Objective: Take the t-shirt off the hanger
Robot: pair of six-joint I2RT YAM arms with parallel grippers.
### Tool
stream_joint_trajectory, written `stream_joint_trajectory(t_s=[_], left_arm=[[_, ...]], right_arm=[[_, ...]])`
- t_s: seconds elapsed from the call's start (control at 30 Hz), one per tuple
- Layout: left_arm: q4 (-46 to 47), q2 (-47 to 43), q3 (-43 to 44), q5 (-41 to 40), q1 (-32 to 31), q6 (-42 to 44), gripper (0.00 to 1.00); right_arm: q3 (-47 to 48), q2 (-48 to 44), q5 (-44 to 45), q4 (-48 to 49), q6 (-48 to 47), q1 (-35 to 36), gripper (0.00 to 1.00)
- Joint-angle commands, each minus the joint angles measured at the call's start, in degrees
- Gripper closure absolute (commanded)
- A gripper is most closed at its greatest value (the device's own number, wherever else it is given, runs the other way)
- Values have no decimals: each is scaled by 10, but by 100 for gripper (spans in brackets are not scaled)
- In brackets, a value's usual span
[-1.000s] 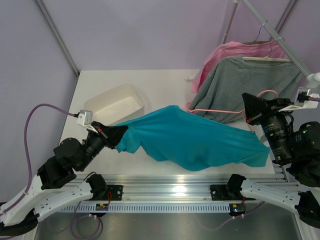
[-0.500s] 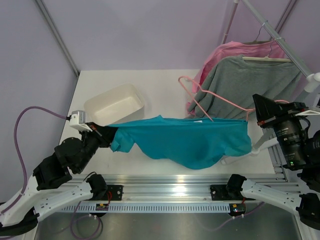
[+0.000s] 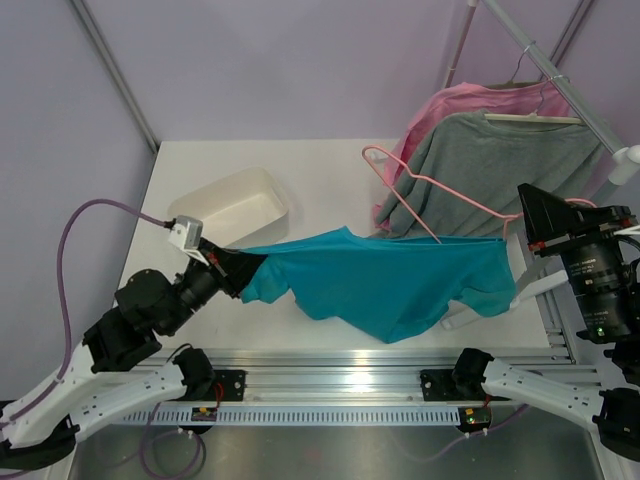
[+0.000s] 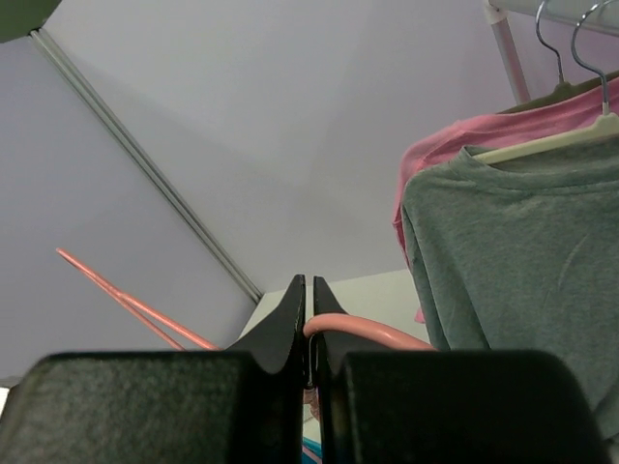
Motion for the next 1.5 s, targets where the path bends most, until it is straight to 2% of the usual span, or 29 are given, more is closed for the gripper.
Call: stream_joint_trajectory(t_s=[0.0,0.07,0.13,0.3,0.43,0.57,0.7,0.8,0.93,0.97,1.0,1.03,1.07,1.1,1.27,1.4,1.47], left_arm=[[88,32,-16,141,7,59,100],[84,59,-13,165,7,62,100],[70,72,-14,152,7,65,100],[58,109,-49,30,7,70,100],[107,152,-83,-52,7,69,100],[145,207,-82,-125,17,67,100],[188,252,-81,-138,43,57,100],[209,287,-78,-115,59,61,100],[229,331,-87,-78,74,61,100],[229,344,-87,-71,76,63,94],[227,346,-88,-63,76,70,78],[225,345,-89,-48,75,71,56],[220,337,-91,-45,76,69,19],[211,327,-92,-42,77,65,2],[153,236,-75,50,78,87,1],[86,98,-61,157,78,105,1],[54,58,-47,186,78,111,1]], right_arm=[[7,14,-6,78,-42,-6,100],[19,46,-16,92,-46,-6,100],[27,65,-21,104,-49,-6,100],[21,113,-18,191,-67,-6,100],[19,149,-21,251,-60,-6,100],[12,172,-20,257,-50,-6,100],[13,168,-44,227,-45,-6,100],[16,152,-68,168,-44,-6,100],[-12,111,-82,138,-51,-6,100],[-14,103,-83,128,-53,-6,100],[-17,96,-83,111,-56,-6,100],[-18,87,-86,102,-60,-6,100],[-17,84,-87,89,-69,-6,100],[-12,83,-93,55,-75,-6,100],[19,88,-147,-63,-61,-6,100],[4,59,-177,-111,-55,-6,100],[0,53,-179,-139,-49,-6,100]])
